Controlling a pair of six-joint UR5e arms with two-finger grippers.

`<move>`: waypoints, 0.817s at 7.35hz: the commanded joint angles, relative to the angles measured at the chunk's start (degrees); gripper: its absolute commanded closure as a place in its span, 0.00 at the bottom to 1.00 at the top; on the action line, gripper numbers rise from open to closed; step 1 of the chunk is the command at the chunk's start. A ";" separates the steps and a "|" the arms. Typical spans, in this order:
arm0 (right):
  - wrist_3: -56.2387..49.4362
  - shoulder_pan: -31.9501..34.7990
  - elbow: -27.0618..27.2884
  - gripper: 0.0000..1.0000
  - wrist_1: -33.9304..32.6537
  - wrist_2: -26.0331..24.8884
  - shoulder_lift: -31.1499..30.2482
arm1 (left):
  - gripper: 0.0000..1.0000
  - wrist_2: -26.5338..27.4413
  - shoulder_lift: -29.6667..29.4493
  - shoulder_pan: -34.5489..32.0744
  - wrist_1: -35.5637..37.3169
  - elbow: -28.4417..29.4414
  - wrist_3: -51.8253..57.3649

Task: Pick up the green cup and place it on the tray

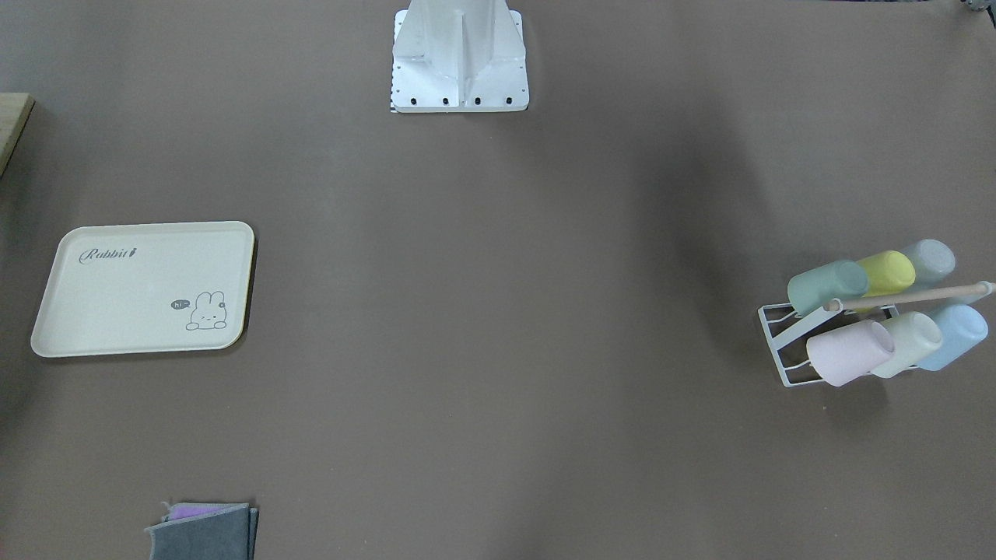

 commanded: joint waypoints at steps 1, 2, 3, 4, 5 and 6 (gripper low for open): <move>0.08 -0.03 0.71 0.00 -0.08 0.32 -0.19 | 0.01 4.40 -0.50 5.32 1.29 -7.13 0.07; 0.16 -0.12 0.80 0.00 0.01 0.67 0.06 | 0.01 7.20 -0.49 7.69 3.48 -10.12 0.07; 0.25 -0.21 0.80 0.00 0.19 0.76 0.15 | 0.01 13.50 -0.49 11.63 6.46 -14.32 0.07; 0.25 -0.21 0.80 0.00 0.19 0.85 0.15 | 0.01 18.43 -0.84 15.23 11.27 -18.11 0.07; 0.25 -0.21 0.80 0.00 0.19 0.85 0.15 | 0.01 22.40 -1.72 17.97 15.32 -20.32 0.07; 0.25 -0.21 0.80 0.00 0.19 1.11 0.15 | 0.01 26.79 -4.34 21.91 18.15 -20.86 0.07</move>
